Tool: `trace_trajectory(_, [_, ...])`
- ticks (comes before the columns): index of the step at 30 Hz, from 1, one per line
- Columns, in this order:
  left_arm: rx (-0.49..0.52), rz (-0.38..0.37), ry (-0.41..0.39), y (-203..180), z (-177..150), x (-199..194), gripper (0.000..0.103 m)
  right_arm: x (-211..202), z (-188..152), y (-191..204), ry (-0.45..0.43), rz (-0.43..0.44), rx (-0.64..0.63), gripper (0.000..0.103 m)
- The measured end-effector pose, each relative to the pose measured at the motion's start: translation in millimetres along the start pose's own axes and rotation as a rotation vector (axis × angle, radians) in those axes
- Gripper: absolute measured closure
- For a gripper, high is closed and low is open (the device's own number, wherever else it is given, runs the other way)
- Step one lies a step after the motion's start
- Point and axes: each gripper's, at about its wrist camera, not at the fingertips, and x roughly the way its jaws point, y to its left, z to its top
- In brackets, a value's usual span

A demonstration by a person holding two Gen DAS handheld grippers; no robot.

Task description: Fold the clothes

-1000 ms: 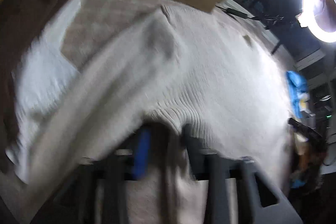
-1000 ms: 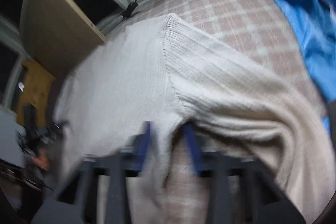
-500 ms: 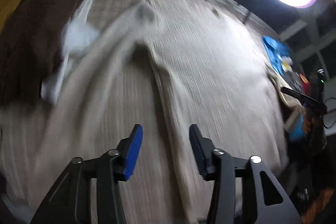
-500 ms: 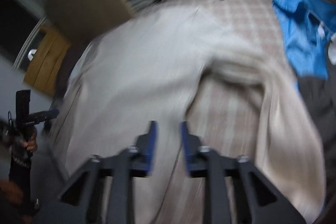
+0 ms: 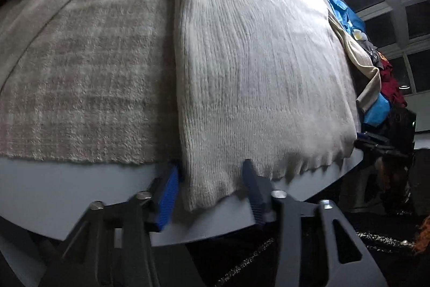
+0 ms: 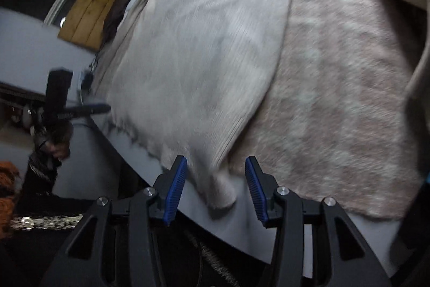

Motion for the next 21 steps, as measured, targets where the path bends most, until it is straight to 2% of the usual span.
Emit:
trace_trajectory(1, [0.009, 0.005, 0.001, 0, -1, 1, 0.086, 1, -2, 1, -0.007, 0.003, -0.013, 0.059])
trace_trajectory(2, [0.018, 0.01, 0.002, -1, -2, 1, 0.096, 3, -2, 1, -0.009, 0.009, -0.015, 0.068])
trace_trajectory(3, [0.025, 0.005, 0.0, 1, -3, 0, 0.097, 5, 0, 0, -0.006, 0.012, -0.015, 0.096])
trace_trajectory(6, [0.052, 0.026, -0.021, -4, -4, -16, 0.097, -7, 0, -2, -0.004, 0.035, 0.012, 0.098])
trace_trajectory(9, [0.064, 0.024, -0.065, -7, -5, -44, 0.097, -52, 1, 1, -0.079, 0.127, 0.043, 0.098])
trace_trajectory(11, [0.071, 0.034, -0.073, -8, -6, -51, 0.097, -60, 1, -2, -0.074, 0.109, 0.06, 0.098])
trace_trajectory(12, [0.071, 0.037, -0.066, -7, -6, -50, 0.097, -60, 0, -4, -0.067, 0.093, 0.067, 0.098])
trace_trajectory(16, [0.065, 0.1, 0.024, 2, -8, -11, 0.097, -12, -7, -8, 0.074, -0.114, 0.021, 0.097])
trace_trajectory(19, [0.07, 0.124, 0.033, 2, -6, -15, 0.095, -12, -9, -3, 0.127, -0.157, -0.008, 0.094])
trace_trajectory(21, [0.075, 0.142, 0.026, 0, -5, -22, 0.095, -34, -7, 1, 0.11, -0.167, -0.032, 0.093])
